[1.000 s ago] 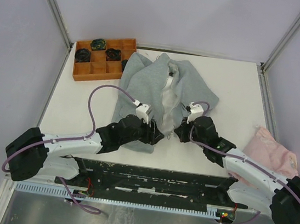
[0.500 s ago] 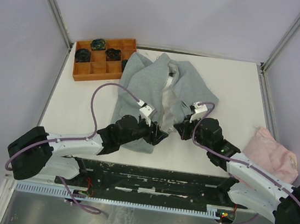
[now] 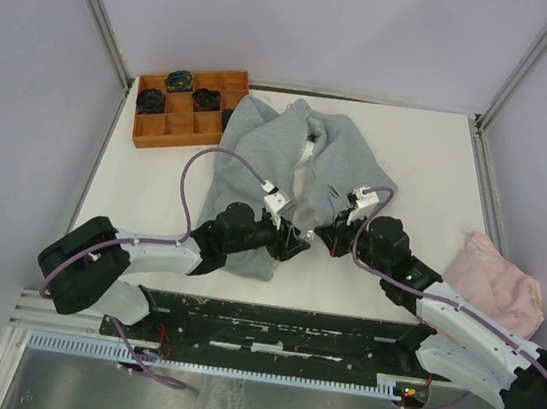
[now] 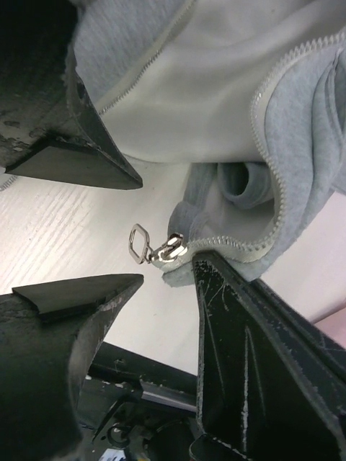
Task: Zip up the jacket
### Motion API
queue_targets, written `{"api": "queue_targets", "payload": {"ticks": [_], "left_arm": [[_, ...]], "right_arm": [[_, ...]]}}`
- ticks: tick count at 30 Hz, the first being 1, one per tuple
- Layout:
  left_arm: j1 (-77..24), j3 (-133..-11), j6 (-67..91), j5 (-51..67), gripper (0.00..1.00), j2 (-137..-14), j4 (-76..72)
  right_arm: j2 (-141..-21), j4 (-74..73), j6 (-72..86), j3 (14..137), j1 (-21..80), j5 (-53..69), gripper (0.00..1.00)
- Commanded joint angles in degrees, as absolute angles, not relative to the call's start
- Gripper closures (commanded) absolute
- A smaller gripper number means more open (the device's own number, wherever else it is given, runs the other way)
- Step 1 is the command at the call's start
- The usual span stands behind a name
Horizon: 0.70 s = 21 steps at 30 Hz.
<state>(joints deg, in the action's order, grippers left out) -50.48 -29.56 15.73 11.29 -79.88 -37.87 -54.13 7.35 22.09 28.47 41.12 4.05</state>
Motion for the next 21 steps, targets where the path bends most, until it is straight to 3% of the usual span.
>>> {"api": "queue_targets", "payload": {"ticks": [1, 7, 15, 21], "left_arm": [[-50.43, -32.53, 11.78, 16.25, 0.45, -81.48, -42.85], [-50.39, -33.05, 11.85, 18.52, 0.57, -83.24, -43.56], [-50.46, -33.93, 13.30, 17.88, 0.92, -82.58, -36.65], [-50.99, -32.00, 17.15, 17.19, 0.97, -79.09, -32.11]], "right_arm": [[-52.73, 12.44, 21.44, 29.95, 41.14, 5.80, 1.00], [-53.57, 13.43, 21.53, 29.92, 41.06, 5.89, 1.00], [-54.73, 13.62, 21.42, 29.85, 40.81, 3.63, 1.00], [-56.66, 14.38, 22.41, 29.99, 40.20, 0.23, 1.00]]}}
